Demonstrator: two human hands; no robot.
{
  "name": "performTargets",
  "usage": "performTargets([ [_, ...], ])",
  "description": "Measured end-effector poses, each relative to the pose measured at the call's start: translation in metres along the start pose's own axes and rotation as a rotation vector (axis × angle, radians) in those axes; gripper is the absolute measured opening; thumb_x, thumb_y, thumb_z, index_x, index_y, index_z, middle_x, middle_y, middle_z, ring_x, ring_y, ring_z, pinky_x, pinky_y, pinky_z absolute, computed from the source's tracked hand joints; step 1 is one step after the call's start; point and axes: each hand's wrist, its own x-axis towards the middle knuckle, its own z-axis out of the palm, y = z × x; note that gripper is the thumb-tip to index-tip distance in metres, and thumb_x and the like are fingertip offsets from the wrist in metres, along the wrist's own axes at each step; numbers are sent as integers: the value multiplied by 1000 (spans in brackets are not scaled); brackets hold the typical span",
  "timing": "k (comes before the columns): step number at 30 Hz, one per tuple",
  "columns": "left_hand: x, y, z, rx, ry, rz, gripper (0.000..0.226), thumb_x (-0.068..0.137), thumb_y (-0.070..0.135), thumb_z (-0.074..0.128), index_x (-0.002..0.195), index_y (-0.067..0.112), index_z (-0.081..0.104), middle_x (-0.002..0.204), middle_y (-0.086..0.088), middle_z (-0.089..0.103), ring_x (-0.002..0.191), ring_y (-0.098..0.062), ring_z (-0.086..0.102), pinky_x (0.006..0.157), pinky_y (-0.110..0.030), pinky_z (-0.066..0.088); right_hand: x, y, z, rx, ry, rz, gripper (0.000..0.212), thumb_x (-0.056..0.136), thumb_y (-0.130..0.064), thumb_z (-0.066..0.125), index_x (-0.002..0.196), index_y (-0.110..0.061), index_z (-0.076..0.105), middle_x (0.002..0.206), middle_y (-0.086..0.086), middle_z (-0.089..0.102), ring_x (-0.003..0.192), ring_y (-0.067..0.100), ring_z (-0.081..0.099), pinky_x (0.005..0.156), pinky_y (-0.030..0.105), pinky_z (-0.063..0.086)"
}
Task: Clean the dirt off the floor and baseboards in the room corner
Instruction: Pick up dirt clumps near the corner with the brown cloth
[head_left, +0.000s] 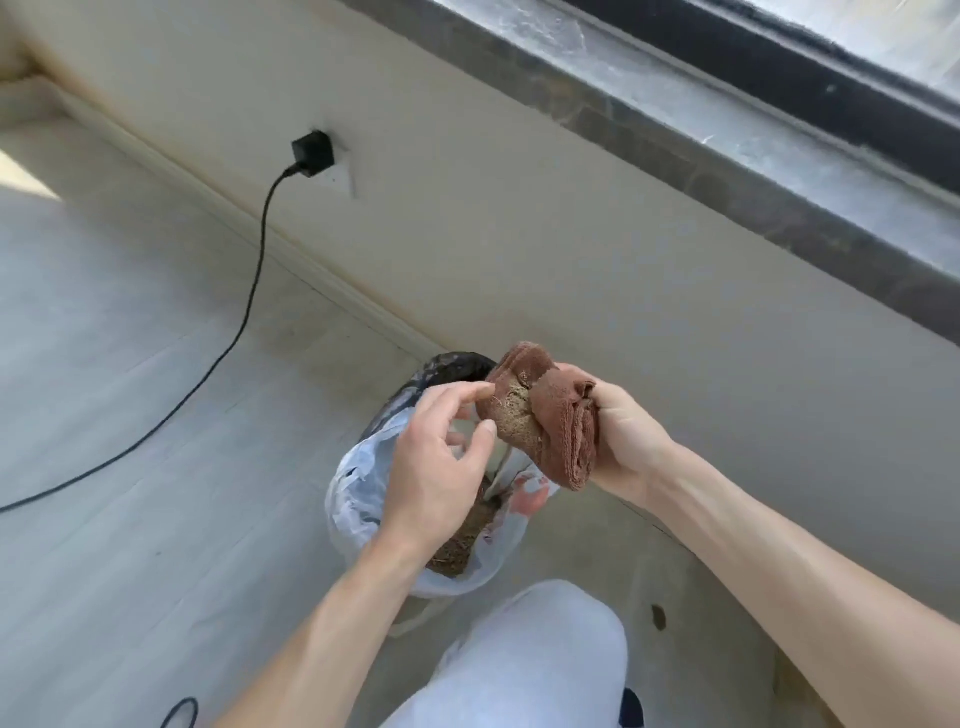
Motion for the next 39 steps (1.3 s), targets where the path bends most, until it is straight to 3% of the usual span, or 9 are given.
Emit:
performTargets([
  [4, -6, -17, -13, 88, 47, 45, 33, 94, 21, 73, 126, 23, 68, 131, 17, 60, 132, -2, 51, 112, -27, 40, 5, 5, 33, 66, 26, 93, 30, 91, -26, 49, 91, -3, 68, 88, 18, 70, 78, 28, 68, 77, 37, 58],
  [7, -5, -29, -17, 111, 22, 40, 40, 92, 27, 73, 131, 22, 66, 134, 17, 60, 134, 0, 49, 115, -24, 36, 9, 14, 36, 39, 42, 124, 49, 96, -46, 51, 106, -3, 73, 102, 20, 72, 85, 31, 71, 83, 40, 55],
  [10, -10, -38, -19, 126, -28, -20, 43, 94, 29, 73, 136, 23, 62, 134, 21, 56, 126, 22, 39, 112, -11, 31, 10, 22, 37, -52, 57, 142, 44, 79, -29, 67, 117, -8, 64, 106, 19, 61, 85, 31, 63, 75, 37, 54],
  [15, -19, -44, -15, 166, -98, -55, 50, 103, 28, 58, 152, 26, 47, 151, 25, 39, 139, 18, 27, 117, -6, 17, 17, 34, 28, -162, 114, 231, 3, 76, -15, 50, 74, -17, 51, 78, 9, 48, 65, 25, 48, 61, 34, 37],
  [19, -26, -57, -8, 316, -443, -2, 53, 110, 40, 30, 161, 28, 31, 168, 16, 22, 154, 4, 14, 127, -25, 12, 21, 43, 22, -218, 188, 279, 46, 58, -16, 56, 104, -14, 55, 90, 13, 49, 74, 28, 50, 63, 37, 40],
  [23, -23, -52, -8, 326, -234, -161, 48, 111, 29, 31, 156, 18, 41, 162, 7, 38, 151, -7, 29, 119, -15, 16, 24, 49, 14, -224, 313, 246, 75, 46, -6, 57, 121, 1, 63, 102, 16, 51, 84, 31, 53, 70, 39, 49],
  [28, -25, -50, 8, 319, -465, -115, 54, 110, 45, 26, 158, 24, 37, 166, 10, 30, 154, -7, 22, 123, -26, 19, 14, 44, 21, -274, 293, 252, 54, 66, 1, 47, 115, 15, 63, 94, 24, 55, 73, 34, 59, 64, 40, 53],
  [32, -24, -48, 4, 213, -291, -216, 52, 111, 41, 27, 154, 19, 45, 159, 7, 42, 150, -8, 31, 118, -19, 20, 11, 45, 20, -288, 300, 243, 83, 55, -1, 49, 134, 23, 39, 98, 20, 55, 84, 34, 56, 76, 43, 48],
  [39, -26, -45, 8, 127, -265, -245, 57, 112, 44, 20, 148, 16, 53, 153, 8, 50, 147, -7, 38, 122, -23, 25, 10, 40, 21, -327, 297, 215, 68, 60, 1, 48, 124, 18, 59, 101, 24, 66, 88, 35, 63, 79, 44, 50],
])
